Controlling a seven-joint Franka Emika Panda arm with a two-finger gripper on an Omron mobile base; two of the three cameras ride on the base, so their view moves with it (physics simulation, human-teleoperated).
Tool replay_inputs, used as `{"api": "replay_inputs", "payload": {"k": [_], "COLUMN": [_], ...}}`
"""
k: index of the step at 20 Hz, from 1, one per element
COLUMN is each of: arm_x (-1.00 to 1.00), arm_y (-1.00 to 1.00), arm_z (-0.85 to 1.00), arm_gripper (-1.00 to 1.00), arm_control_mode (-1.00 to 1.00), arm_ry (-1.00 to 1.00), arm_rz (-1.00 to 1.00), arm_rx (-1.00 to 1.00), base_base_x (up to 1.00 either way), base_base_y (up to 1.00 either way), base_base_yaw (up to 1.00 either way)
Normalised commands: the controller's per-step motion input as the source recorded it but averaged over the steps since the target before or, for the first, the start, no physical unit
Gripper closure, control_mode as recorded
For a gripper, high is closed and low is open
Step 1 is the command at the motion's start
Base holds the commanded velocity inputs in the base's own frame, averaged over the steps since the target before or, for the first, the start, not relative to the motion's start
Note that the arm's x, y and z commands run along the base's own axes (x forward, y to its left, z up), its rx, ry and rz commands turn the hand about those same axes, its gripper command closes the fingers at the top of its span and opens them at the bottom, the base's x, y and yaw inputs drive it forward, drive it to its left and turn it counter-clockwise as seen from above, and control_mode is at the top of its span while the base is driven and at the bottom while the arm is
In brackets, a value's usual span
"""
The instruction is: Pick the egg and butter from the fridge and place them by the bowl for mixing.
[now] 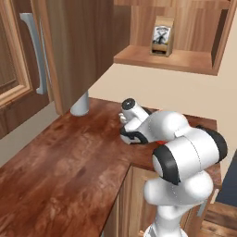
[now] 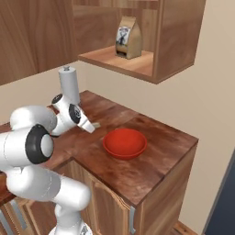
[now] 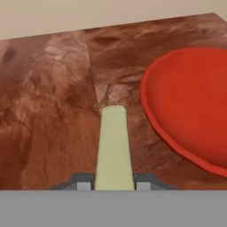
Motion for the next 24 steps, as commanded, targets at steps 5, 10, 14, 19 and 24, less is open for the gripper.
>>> {"api": "replay_inputs", "payload": {"k": [5, 10, 14, 19, 24], "arm_x": [0.42, 0.29, 0.23, 0.2, 0.14], "arm_y": [-0.27, -0.22, -0.23, -0.26, -0.07], "arm_z": [-0.21, -0.19, -0.23, -0.24, -0.16], "arm_gripper": [1.0, 1.0, 1.0, 1.0, -1.0], "arm_control_mode": [-1.0, -1.0, -1.0, -1.0, -1.0], "arm_ry": [0.0, 0.0, 0.0, -0.01, 0.0], "arm_rz": [0.0, 0.0, 0.0, 0.0, 0.0], "arm_rx": [0.0, 0.0, 0.0, 0.0, 0.0], "base_base_x": [0.0, 0.0, 0.0, 0.0, 0.0], "base_base_y": [0.0, 0.0, 0.0, 0.0, 0.0], "base_base_yaw": [0.0, 0.0, 0.0, 0.0, 0.0]}}
